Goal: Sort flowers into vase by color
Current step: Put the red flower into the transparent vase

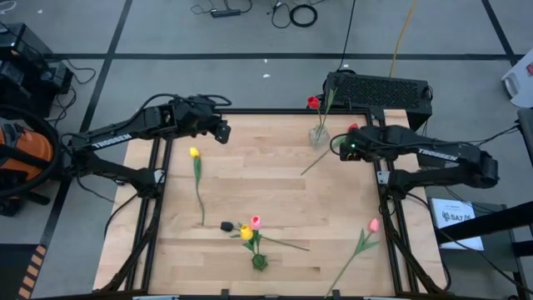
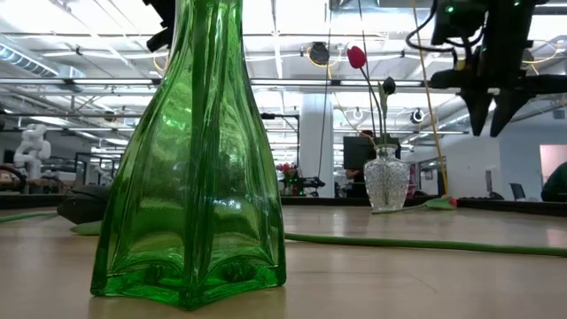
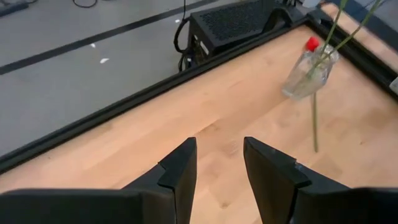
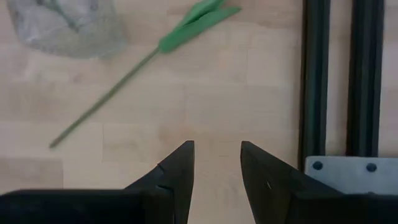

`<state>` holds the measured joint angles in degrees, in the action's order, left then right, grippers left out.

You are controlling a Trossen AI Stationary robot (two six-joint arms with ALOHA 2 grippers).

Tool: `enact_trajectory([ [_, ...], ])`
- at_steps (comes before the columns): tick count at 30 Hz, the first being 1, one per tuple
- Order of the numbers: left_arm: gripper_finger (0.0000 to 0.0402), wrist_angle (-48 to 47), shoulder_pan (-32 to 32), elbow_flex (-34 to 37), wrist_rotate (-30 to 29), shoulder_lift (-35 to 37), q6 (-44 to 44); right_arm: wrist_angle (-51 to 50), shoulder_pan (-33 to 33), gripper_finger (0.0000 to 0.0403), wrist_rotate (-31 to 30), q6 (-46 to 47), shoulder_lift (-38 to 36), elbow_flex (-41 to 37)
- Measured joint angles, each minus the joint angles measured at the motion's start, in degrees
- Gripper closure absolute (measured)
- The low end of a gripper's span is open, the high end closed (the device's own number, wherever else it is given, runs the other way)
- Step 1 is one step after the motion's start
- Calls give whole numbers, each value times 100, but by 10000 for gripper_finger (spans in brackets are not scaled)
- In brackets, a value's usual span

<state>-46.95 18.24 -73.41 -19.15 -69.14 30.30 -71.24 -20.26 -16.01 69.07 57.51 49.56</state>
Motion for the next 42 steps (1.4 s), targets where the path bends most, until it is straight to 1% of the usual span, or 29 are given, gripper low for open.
enact_trajectory([
  [3,263,-74,8,10,187,0,-86,205,-7,280,-492,278,229,-49],
  [6,263,-119,5,101,218,13,-143,676,-266,280,-628,322,341,-306],
  [8,263,-129,7,165,220,21,-220,1075,-550,280,-473,326,353,-601],
  [10,263,-199,7,206,226,22,-222,1526,-827,280,-163,349,308,-944],
  [13,263,-228,5,267,242,22,-260,2260,-1147,280,185,588,189,-1448],
  [18,263,-225,7,269,258,22,-553,3342,-1528,280,266,1151,136,-1927],
  [22,263,-221,7,269,387,22,-804,4036,-1891,280,245,1435,136,-1965],
  [24,263,-219,7,269,482,22,-914,4312,-2114,280,135,1533,148,-1965],
  [28,263,-211,7,269,568,22,-1184,4562,-2583,283,144,1865,331,-1965],
  [31,263,-206,7,269,569,22,-1371,4844,-2851,287,527,2070,636,-1965],
  [33,263,-206,7,269,570,22,-1489,5227,-2934,292,843,2076,883,-1962],
  [35,263,-206,4,269,570,22,-1597,5451,-2954,297,1035,2041,1140,-1894],
  [37,263,-206,7,269,570,22,-1682,5391,-2956,305,1106,1992,1397,-1762],
  [42,263,-249,7,269,570,22,-1769,4813,-2956,325,1330,1877,1879,-1502],
])
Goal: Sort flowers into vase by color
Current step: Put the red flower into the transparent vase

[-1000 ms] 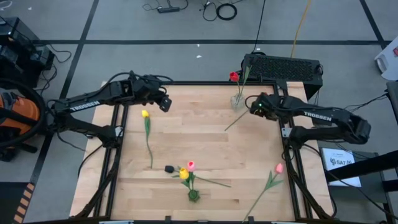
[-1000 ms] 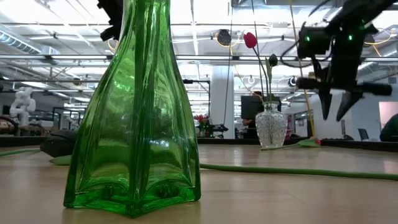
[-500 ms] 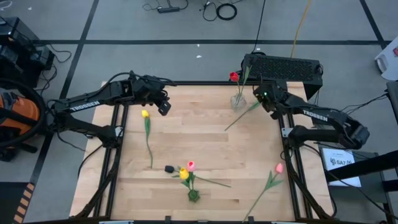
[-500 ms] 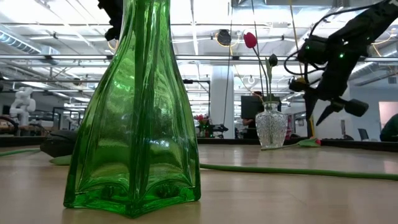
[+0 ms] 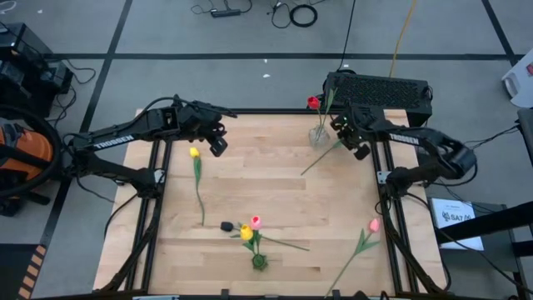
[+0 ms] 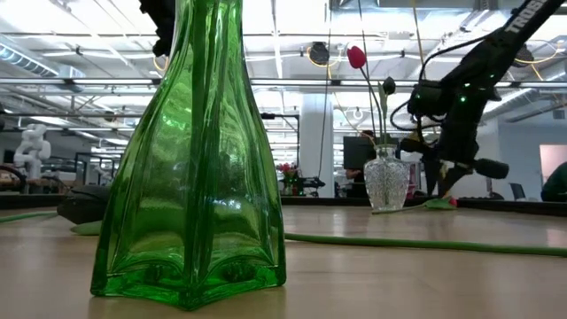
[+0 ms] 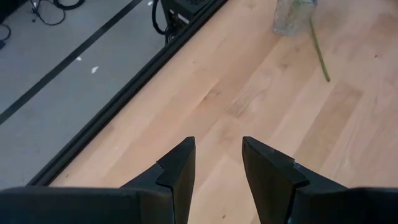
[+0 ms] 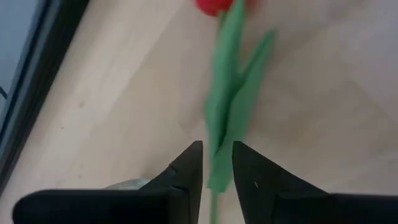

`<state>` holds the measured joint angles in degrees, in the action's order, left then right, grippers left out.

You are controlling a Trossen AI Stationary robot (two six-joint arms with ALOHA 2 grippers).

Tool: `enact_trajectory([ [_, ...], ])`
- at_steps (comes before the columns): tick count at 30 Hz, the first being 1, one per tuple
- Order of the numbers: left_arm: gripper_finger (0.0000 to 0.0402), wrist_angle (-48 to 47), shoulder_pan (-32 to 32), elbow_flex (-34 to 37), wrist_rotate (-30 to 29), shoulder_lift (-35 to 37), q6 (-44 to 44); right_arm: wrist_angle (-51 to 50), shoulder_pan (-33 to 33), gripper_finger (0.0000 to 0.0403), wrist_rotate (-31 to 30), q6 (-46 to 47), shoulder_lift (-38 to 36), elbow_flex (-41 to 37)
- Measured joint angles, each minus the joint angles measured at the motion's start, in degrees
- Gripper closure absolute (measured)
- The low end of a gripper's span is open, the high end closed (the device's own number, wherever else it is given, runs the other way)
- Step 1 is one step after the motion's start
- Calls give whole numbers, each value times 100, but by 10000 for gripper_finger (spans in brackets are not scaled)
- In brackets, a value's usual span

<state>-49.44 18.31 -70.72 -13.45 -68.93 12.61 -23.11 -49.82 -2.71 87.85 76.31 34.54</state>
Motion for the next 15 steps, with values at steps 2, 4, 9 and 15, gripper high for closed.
enact_trajectory([
  [2,263,-66,0,0,0,0,-6,-22,0,327,4,-59,63,107],
  [4,263,-100,0,0,0,0,-19,-54,0,326,-5,-203,113,189],
  [9,263,-99,0,0,0,0,-145,-126,-51,319,-25,-429,286,270],
  [15,263,-105,-1,0,0,0,-150,-307,-50,319,128,-323,708,268],
])
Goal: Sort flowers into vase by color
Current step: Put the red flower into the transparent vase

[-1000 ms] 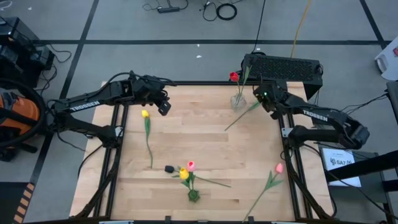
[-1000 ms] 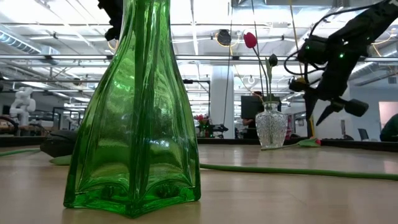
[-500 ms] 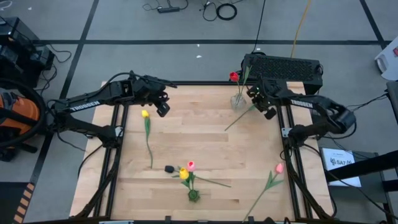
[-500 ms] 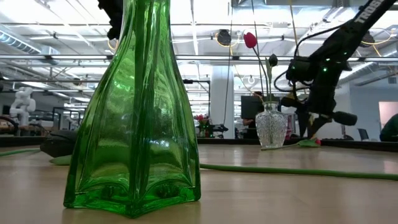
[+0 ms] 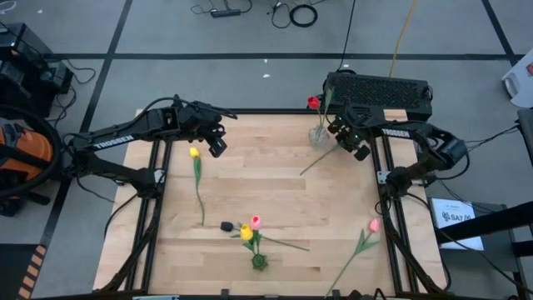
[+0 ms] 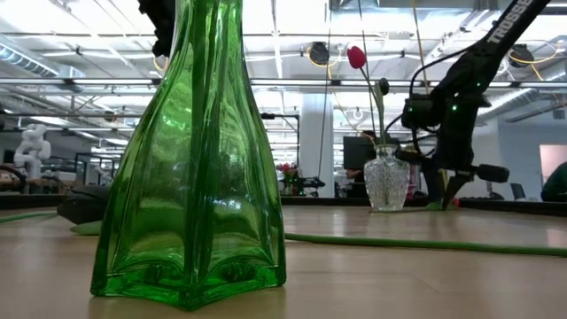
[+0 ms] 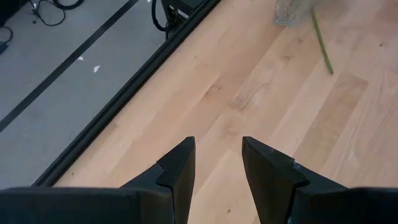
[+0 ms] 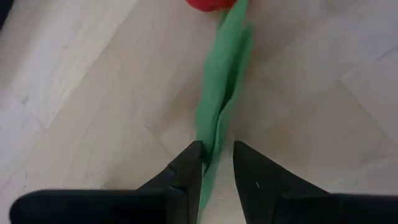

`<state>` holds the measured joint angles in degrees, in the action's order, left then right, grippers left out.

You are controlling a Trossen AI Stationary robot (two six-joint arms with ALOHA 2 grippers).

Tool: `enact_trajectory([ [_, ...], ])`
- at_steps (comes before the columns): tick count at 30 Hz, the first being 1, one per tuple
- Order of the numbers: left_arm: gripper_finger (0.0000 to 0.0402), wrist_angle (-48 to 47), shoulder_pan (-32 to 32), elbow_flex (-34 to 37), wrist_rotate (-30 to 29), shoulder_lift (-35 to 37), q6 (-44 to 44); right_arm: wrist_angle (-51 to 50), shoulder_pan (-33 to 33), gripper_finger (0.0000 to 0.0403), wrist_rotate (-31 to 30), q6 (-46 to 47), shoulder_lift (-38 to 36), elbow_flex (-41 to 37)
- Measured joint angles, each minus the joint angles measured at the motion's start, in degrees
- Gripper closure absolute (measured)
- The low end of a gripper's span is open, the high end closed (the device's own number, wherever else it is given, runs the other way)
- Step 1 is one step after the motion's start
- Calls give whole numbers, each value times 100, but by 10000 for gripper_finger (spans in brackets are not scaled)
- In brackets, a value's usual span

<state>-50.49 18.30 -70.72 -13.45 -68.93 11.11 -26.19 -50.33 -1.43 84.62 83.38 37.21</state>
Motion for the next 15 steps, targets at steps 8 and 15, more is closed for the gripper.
enact_trajectory([
  [8,263,-1,1,0,23,0,9,6,0,325,0,-338,406,41],
  [15,263,14,0,0,147,0,18,-41,4,394,-371,-780,79,-10],
])
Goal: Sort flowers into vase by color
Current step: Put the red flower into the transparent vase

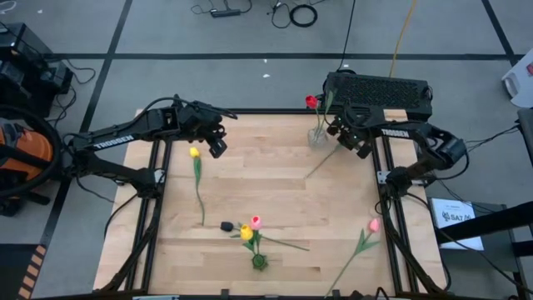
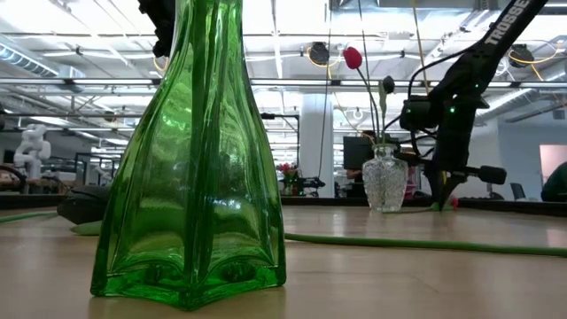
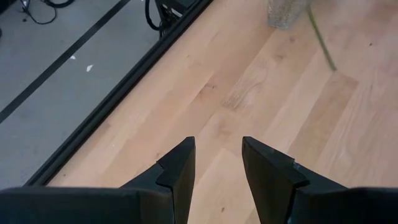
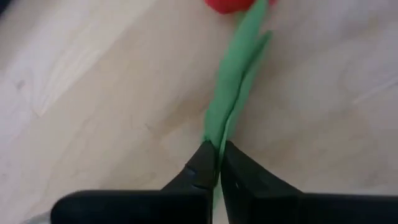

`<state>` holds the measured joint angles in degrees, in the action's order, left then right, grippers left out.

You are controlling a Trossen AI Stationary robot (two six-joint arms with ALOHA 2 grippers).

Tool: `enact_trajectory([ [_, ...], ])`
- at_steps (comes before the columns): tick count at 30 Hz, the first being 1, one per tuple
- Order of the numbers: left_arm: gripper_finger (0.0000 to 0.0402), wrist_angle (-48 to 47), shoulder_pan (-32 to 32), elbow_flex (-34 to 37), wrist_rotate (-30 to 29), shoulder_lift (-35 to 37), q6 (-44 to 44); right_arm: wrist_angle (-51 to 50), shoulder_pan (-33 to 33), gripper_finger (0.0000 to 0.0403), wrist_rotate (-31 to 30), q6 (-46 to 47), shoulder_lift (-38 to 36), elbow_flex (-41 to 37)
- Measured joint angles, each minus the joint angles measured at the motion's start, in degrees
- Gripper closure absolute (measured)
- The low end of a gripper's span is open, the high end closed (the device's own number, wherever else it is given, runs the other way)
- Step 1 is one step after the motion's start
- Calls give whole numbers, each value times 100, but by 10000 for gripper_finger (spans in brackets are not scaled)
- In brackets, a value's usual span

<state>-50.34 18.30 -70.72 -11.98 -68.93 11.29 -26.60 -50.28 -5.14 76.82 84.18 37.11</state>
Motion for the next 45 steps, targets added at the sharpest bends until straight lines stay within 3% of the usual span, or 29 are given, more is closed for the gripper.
enact_trajectory([
  [9,263,52,1,0,1,0,29,-711,-56,399,-552,-1034,-1495,-12],
  [12,263,54,1,0,2,0,39,-1009,-50,399,-565,-1492,-2283,-9],
  [19,263,152,1,0,2,0,587,-660,145,402,-535,-2795,-4527,-9],
  [22,263,260,1,0,6,0,798,-176,322,402,-277,-3581,-5376,-5],
  [25,263,202,1,0,9,0,1113,605,501,402,362,-4598,-5968,1],
  [29,263,-63,1,0,13,-2,1585,1523,678,402,1127,-5838,-6174,10],
  [40,263,-104,1,0,85,-4,2288,2605,765,403,1122,-7263,-5457,10],
  [45,263,-101,1,0,-157,-4,2291,3489,765,403,1605,-7335,-4854,8],
])
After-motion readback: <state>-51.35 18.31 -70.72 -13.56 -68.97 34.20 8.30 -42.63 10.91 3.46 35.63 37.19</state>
